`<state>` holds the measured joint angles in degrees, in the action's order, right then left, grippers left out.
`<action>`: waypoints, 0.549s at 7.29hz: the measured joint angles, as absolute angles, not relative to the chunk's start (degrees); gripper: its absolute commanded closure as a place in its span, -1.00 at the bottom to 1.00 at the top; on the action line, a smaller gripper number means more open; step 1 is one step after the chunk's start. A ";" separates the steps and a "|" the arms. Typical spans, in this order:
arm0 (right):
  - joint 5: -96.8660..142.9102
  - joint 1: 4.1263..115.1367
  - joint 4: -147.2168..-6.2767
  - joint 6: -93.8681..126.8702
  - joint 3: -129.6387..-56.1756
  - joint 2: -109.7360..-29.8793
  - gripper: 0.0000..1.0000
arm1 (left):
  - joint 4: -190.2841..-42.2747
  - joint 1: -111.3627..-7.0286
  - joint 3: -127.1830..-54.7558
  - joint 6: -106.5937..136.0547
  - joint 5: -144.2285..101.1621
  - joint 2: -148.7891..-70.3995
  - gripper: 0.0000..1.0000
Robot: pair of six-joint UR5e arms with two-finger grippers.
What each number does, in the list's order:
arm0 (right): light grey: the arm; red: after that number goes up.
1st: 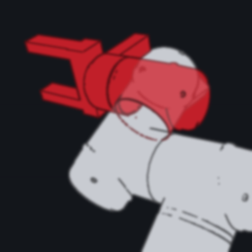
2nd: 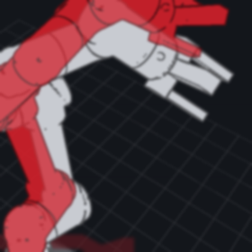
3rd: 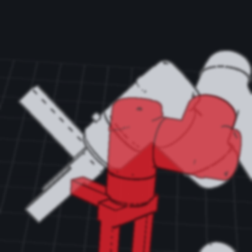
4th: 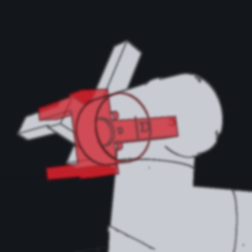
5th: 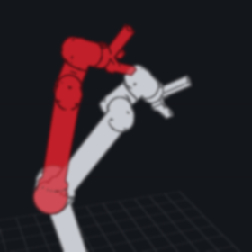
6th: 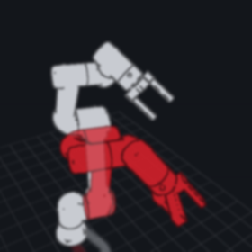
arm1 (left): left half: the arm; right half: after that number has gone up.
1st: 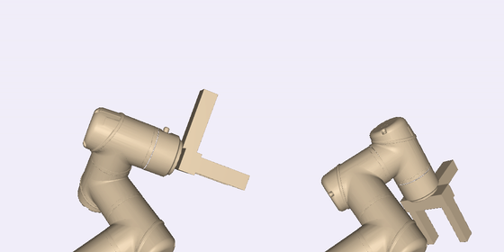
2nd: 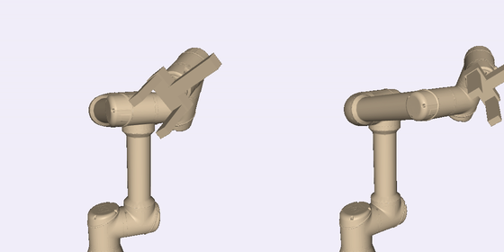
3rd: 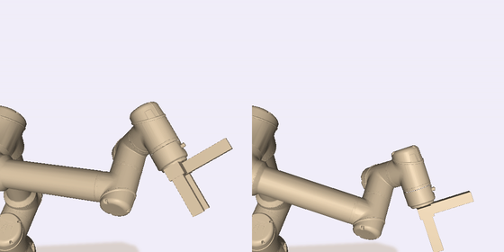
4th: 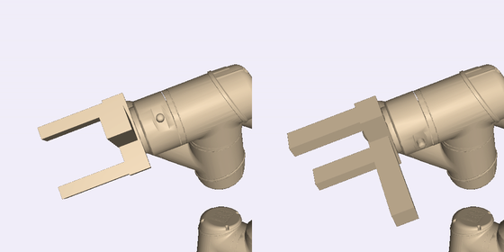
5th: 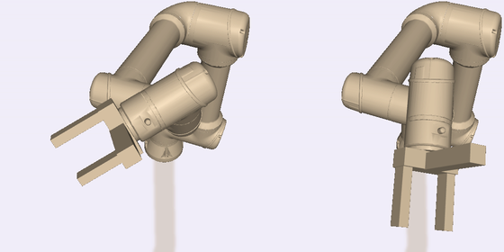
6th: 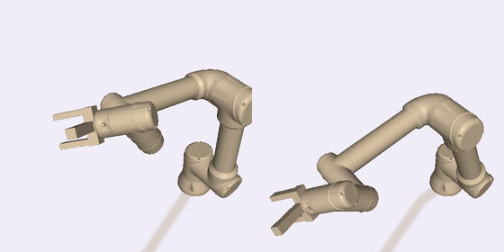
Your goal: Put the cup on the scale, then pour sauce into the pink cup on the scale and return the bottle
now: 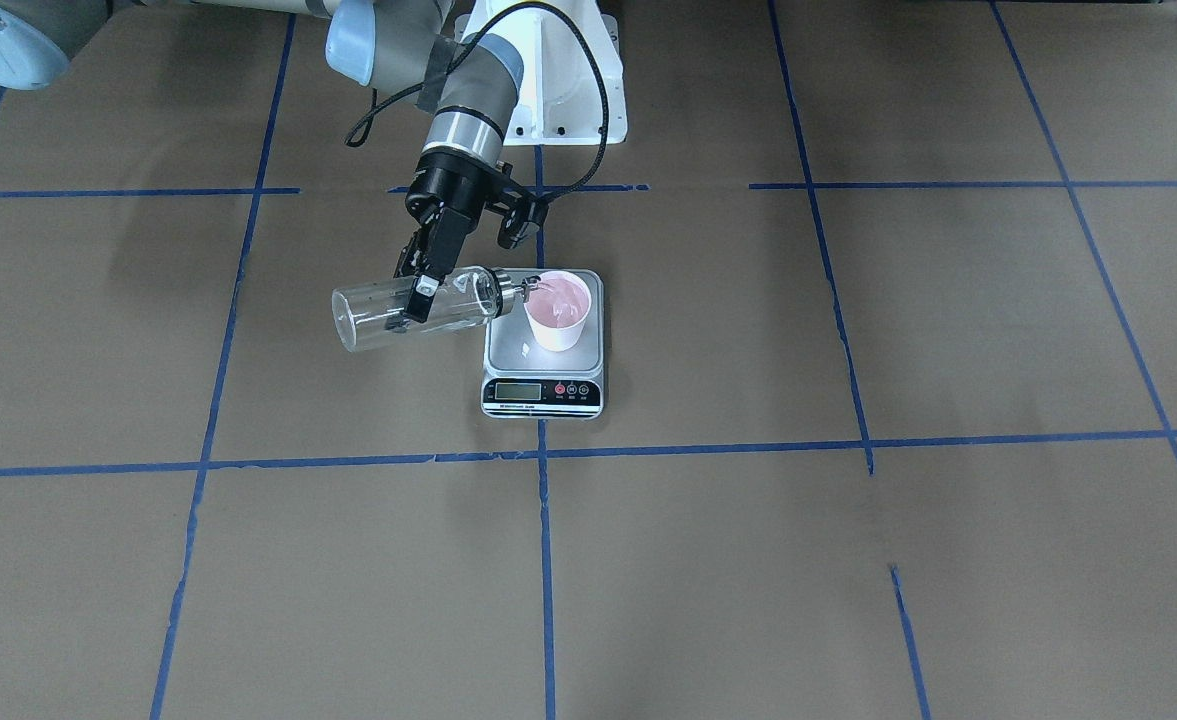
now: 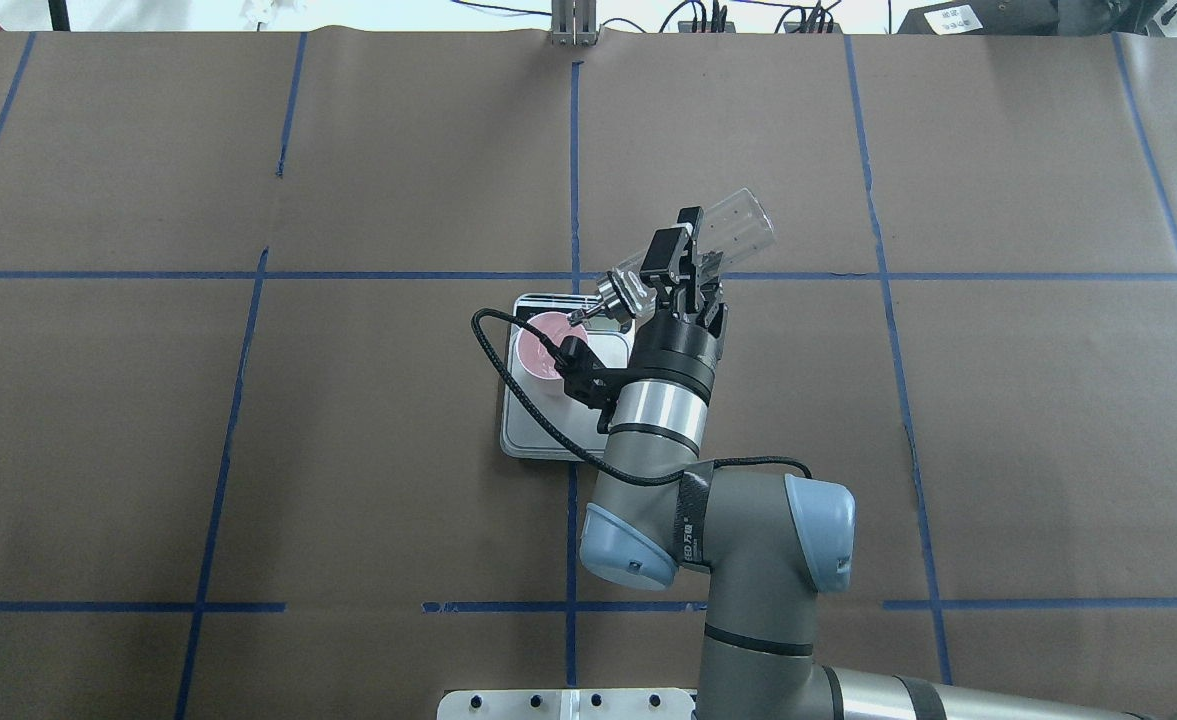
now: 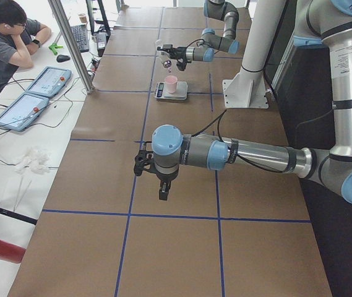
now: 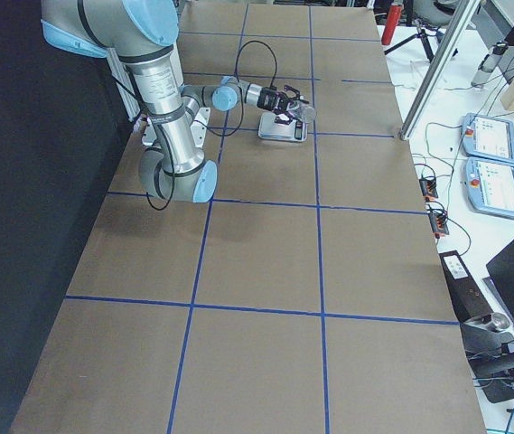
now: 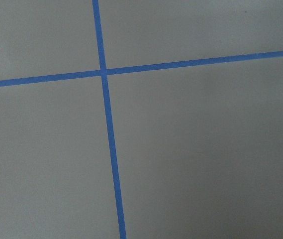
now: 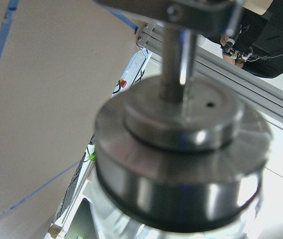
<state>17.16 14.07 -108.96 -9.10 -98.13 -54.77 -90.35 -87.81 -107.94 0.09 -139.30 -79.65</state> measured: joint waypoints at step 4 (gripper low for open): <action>23.43 14.51 -90.87 -1.04 -98.10 -57.32 1.00 | -90.43 -87.82 -108.02 0.09 -139.38 -79.71 -1.00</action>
<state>23.43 14.51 -90.87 -1.04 -98.10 -57.32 -90.43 -87.82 -108.02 0.09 -139.38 -79.71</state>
